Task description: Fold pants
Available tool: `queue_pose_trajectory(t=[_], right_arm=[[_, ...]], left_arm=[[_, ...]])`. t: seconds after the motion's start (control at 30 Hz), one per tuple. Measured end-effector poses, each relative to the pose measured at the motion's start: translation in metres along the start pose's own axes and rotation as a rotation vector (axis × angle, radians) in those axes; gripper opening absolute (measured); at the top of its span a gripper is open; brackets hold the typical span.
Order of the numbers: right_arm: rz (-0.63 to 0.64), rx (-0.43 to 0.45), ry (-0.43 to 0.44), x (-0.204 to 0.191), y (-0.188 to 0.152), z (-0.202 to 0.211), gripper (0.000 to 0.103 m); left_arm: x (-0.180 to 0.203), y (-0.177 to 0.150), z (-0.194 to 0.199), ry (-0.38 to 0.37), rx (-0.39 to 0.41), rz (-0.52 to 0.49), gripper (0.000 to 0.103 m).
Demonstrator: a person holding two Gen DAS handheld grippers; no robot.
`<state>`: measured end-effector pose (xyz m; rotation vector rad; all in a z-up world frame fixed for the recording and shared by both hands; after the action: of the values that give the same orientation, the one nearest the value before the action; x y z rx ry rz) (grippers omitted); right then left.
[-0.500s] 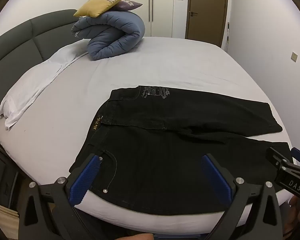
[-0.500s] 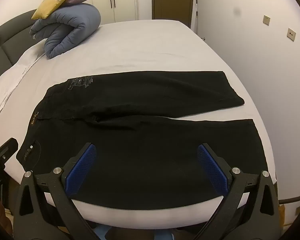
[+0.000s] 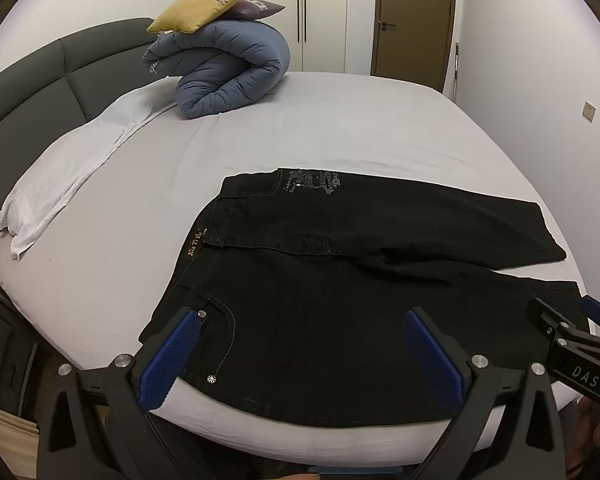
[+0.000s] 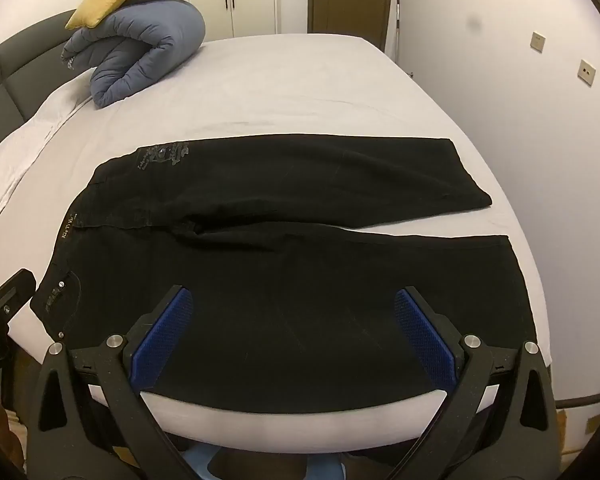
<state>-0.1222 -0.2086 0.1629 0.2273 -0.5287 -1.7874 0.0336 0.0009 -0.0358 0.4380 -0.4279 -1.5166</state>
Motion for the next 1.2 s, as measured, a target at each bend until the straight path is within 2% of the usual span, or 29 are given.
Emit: queue_pose_trajectory(t=[1.2], right_arm=[[0.003,0.004,0.008,-0.0056,-0.0092,-0.0007,0.103]], left_arm=[[0.0,-0.0013,-0.0026,0.001,0.001,-0.005,0.103]])
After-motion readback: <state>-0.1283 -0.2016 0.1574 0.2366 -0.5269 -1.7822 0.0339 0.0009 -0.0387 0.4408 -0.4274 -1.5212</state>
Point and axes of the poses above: each gripper's, at about its wrist camera, not at the fingertips, and z roughly against the way its jaws point, x to its right, y to its top, the point moved 5 cm from there along -z, roughly the way its jaws point, and after that the axes turned 10 degrees about -x, right-handed, at the moved point
